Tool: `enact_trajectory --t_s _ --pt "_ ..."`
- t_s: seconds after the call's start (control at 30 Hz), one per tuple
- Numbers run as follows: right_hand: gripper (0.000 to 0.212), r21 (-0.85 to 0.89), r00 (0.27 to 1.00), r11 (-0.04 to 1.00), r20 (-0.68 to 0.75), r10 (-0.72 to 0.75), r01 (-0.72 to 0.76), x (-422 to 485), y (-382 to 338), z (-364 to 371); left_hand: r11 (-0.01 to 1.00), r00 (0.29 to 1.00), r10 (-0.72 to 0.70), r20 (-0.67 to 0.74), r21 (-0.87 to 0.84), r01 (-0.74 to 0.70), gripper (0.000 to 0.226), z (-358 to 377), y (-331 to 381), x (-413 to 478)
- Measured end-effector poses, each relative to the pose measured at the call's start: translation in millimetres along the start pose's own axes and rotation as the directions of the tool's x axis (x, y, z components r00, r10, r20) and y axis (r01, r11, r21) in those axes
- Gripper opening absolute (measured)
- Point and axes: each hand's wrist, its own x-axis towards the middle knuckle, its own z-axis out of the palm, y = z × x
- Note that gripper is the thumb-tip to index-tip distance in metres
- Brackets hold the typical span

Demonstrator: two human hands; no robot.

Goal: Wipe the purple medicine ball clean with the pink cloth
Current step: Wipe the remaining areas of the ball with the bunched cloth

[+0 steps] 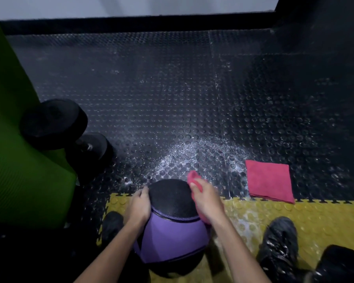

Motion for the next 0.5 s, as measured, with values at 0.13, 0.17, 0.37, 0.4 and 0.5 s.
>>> enact_trajectory --t_s 0.13,0.17,0.37,0.4,0.5 --pt "0.026 -0.218 0.930 0.905 0.124 -0.346 0.366 -13 -41 19 0.997 1.000 0.000 0.006 0.075 0.000 0.045 -1 -3 4" --pt "0.025 -0.221 0.924 0.898 0.137 -0.358 0.381 -13 -43 19 0.996 1.000 0.013 0.005 0.083 -0.013 0.044 -1 -3 4" --pt "0.029 0.027 0.982 0.988 0.115 0.148 -0.152 13 7 -21 0.996 0.996 0.087 0.030 0.033 -0.088 0.047 4 7 -5" --pt "0.029 0.009 0.984 0.989 0.099 0.149 -0.150 12 11 -21 0.993 0.994 0.105 0.033 0.059 -0.106 0.048 5 9 -7" --pt "0.025 -0.077 0.997 0.997 0.071 -0.007 0.013 3 -1 -15 0.970 0.984 0.176 0.025 0.163 -0.178 0.041 11 16 -17"
